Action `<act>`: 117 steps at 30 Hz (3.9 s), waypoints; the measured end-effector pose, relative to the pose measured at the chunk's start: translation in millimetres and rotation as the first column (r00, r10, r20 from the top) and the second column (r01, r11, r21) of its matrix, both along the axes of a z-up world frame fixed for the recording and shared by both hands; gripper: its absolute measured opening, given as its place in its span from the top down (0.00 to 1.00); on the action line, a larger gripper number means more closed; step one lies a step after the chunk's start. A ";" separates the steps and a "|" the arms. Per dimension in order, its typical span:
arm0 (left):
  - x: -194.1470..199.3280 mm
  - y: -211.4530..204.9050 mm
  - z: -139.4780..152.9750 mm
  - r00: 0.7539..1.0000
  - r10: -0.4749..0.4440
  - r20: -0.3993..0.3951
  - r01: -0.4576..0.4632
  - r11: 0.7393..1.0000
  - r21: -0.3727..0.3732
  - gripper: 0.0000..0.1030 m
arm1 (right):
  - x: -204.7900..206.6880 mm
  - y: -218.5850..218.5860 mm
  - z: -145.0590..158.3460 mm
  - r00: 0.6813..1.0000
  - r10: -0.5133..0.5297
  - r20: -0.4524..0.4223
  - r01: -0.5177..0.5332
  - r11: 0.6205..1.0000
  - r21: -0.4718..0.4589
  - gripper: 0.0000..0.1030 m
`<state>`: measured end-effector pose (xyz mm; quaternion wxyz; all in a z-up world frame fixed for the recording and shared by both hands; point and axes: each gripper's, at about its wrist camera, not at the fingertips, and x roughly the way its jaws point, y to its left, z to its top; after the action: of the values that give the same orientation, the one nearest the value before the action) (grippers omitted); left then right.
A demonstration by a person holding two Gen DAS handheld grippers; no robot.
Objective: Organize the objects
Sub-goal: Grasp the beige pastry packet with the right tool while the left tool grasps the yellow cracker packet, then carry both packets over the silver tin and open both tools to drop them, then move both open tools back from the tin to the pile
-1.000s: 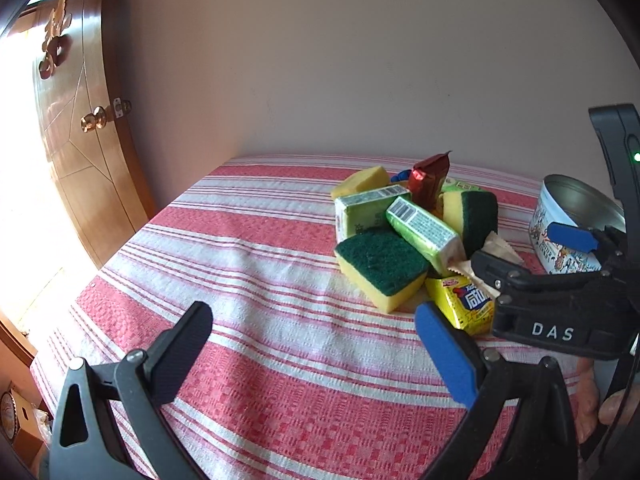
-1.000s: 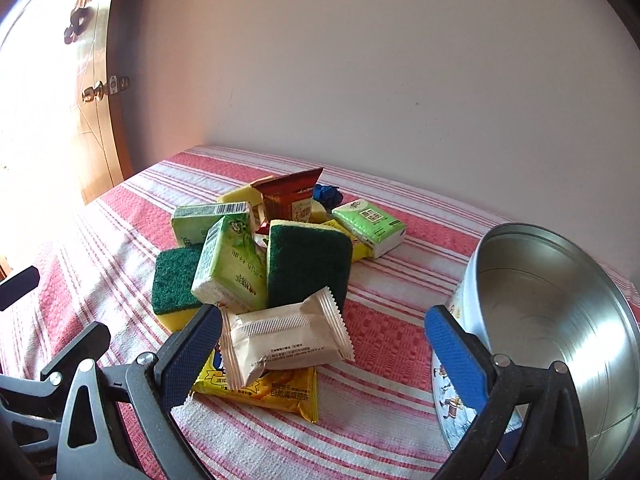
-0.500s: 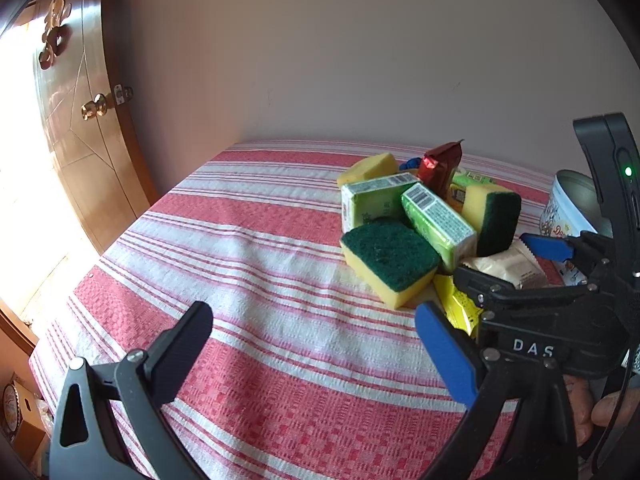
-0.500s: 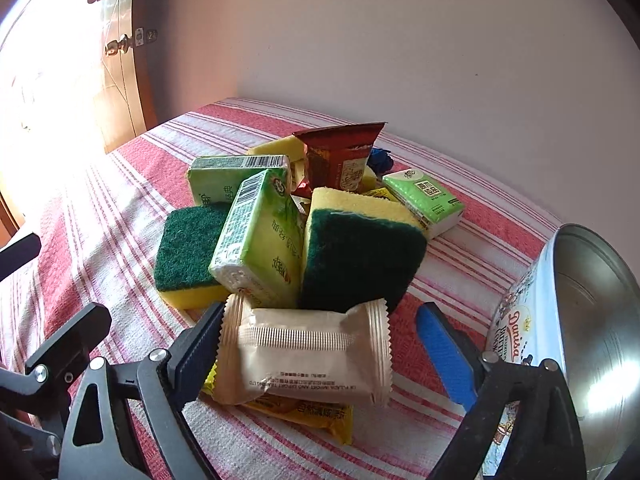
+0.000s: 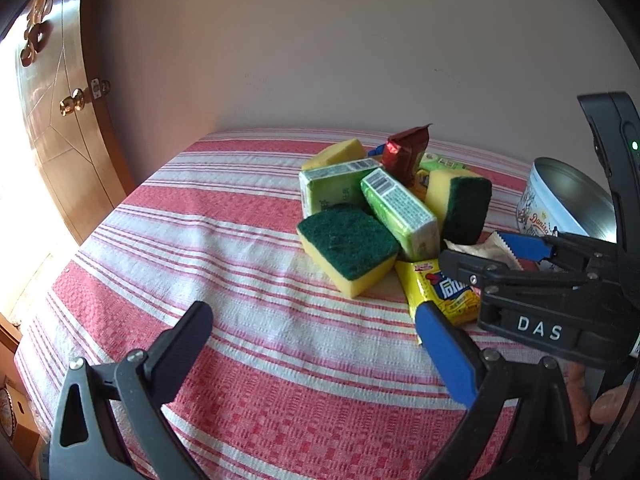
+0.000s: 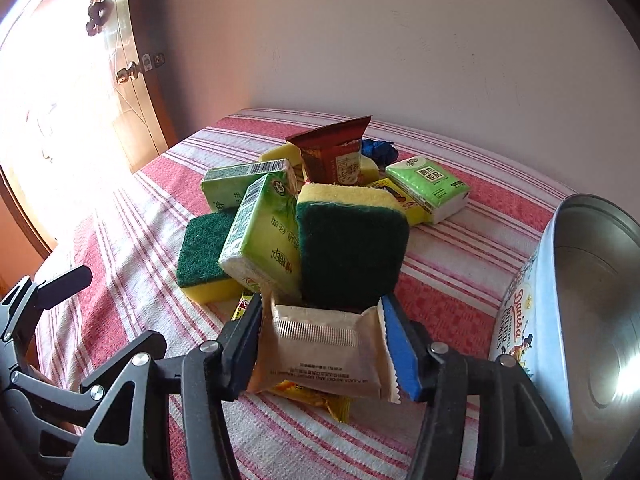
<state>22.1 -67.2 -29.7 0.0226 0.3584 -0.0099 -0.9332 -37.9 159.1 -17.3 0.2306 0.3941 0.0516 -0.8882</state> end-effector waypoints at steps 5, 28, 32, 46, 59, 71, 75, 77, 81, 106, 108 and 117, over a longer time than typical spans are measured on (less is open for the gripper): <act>0.1 1.2 -1.3 1.000 0.004 0.013 -0.004 1.000 0.010 0.01 | -1.2 4.0 -0.1 1.000 -0.002 0.011 0.003 1.000 -0.016 0.47; -61.1 84.7 -23.9 0.983 -0.073 0.170 0.054 0.992 0.113 0.23 | 37.6 73.1 78.4 0.899 -0.221 -0.378 0.194 0.975 -0.109 0.50; -58.5 81.8 -22.9 0.983 -0.088 0.159 0.066 0.988 0.140 0.27 | 40.2 73.8 79.0 0.895 -0.225 -0.385 0.197 0.974 -0.111 0.51; -5.8 97.9 51.4 0.981 -0.159 -0.114 0.173 0.977 0.124 0.26 | 54.6 142.3 86.4 0.845 -0.309 -0.437 0.276 0.951 -0.138 0.51; -51.3 207.1 60.1 0.924 -0.360 -0.124 0.372 0.924 0.085 0.26 | 31.4 245.2 68.7 0.779 -0.507 -0.370 0.508 0.855 -0.103 0.51; -72.6 252.8 36.5 0.928 -0.365 -0.073 0.369 0.929 0.044 0.26 | 28.0 259.7 65.8 0.761 -0.570 -0.310 0.575 0.814 -0.087 0.50; -74.7 249.9 35.6 0.928 -0.367 -0.069 0.371 0.927 0.059 0.26 | 27.0 257.4 65.8 0.760 -0.565 -0.321 0.576 0.815 -0.071 0.49; -76.6 248.7 33.3 0.928 -0.365 -0.068 0.369 0.928 0.055 0.26 | 27.0 256.8 65.9 0.759 -0.565 -0.324 0.577 0.814 -0.066 0.49; -72.6 251.1 34.1 0.931 -0.360 -0.057 0.363 0.931 0.046 0.26 | 28.3 255.4 66.2 0.762 -0.563 -0.320 0.574 0.816 -0.067 0.49; -61.5 231.6 49.3 0.944 -0.250 -0.217 0.251 0.968 -0.020 0.01 | 56.0 249.5 73.4 0.672 -0.594 -0.442 0.552 0.800 -0.235 0.18; -59.1 230.6 51.5 0.945 -0.243 -0.221 0.245 0.969 -0.021 0.01 | 58.7 250.7 73.8 0.661 -0.604 -0.446 0.553 0.793 -0.255 0.18; -57.6 223.2 53.0 0.947 -0.228 -0.226 0.232 0.973 -0.010 0.01 | 67.2 245.1 73.3 0.606 -0.632 -0.483 0.576 0.767 -0.281 0.18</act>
<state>-35.4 156.0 23.3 -0.0884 0.2466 -0.0410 -0.9642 29.3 404.2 56.1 -0.0894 0.1030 -0.0634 -0.9886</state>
